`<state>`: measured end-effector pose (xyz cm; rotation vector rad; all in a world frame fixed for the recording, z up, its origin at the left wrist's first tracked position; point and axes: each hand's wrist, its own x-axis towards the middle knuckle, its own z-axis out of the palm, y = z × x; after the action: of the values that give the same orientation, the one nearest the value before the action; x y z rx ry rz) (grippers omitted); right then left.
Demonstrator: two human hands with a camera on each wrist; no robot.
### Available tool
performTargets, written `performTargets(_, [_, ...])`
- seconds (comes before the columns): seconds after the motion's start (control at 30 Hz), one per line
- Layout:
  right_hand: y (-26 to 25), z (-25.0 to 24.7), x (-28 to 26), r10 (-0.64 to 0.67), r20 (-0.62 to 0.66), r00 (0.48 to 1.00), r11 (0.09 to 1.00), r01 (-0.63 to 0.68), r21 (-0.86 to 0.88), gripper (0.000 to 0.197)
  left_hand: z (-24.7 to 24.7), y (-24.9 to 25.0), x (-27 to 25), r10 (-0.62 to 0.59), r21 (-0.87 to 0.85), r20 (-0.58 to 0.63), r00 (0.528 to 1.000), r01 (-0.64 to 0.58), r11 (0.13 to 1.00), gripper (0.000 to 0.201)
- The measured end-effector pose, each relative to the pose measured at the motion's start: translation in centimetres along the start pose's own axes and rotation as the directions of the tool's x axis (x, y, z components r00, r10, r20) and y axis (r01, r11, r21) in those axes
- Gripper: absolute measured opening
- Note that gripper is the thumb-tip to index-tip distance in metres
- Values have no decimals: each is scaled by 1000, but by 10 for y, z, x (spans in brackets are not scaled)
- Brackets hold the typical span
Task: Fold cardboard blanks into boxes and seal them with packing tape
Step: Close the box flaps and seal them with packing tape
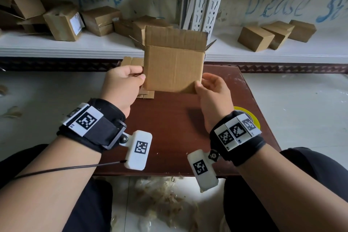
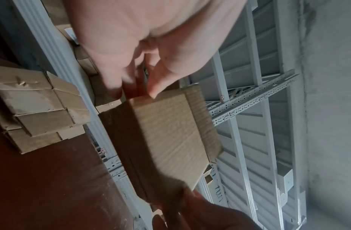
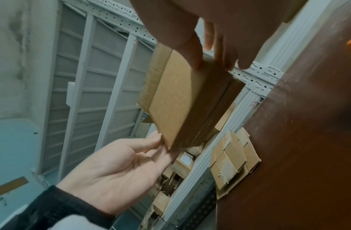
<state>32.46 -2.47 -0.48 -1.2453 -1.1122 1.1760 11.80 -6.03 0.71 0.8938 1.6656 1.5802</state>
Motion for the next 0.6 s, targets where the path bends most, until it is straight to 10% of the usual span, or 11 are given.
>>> performTargets(0.1, [2,-4,5,-29,94,995,997,35,-69,59,4,-1,-2,-29,-7,11,1000,29,1000,23])
performTargets(0.6, [32,20,24,165,197,966,986,-157,-56,71,21,-33,21,-376,-23,-5,927,375,927,24])
